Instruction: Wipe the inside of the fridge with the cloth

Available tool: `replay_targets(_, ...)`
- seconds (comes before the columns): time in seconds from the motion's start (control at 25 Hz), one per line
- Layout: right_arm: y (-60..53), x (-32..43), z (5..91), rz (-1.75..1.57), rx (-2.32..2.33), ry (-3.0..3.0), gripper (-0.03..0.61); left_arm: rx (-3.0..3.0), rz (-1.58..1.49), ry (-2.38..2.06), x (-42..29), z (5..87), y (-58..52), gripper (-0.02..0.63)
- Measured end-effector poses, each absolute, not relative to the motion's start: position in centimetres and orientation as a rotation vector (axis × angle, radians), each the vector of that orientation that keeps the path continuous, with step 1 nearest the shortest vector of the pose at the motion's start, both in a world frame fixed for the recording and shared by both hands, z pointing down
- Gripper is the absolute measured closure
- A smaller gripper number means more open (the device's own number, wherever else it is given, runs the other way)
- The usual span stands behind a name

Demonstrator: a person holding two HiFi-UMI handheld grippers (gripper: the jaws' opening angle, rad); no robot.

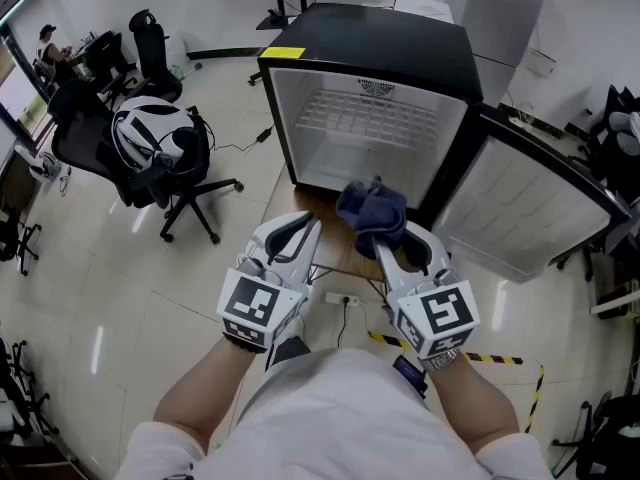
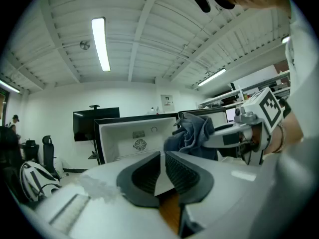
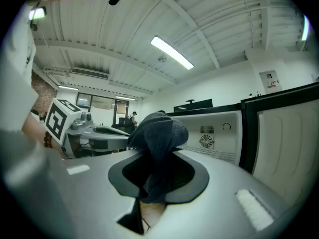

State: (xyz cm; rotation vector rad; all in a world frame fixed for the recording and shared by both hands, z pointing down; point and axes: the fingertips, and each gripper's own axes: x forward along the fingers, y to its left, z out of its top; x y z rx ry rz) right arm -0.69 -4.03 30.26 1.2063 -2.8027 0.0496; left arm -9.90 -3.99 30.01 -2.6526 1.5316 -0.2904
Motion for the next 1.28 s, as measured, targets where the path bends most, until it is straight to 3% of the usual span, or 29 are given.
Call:
replay_targets(0.36,-8.3,-4.5,29.4,0.056,1.208,-2.811,0.505,-2.582,-0.304,1.658,-15.5,29.3,-9.8,0.510)
replay_targets(1.28,-26.1,-16.5,30.6,-0.075,1.283,-2.714,0.505,-2.657,-0.390,1.547,-24.1,31.2,-27.9,0.466)
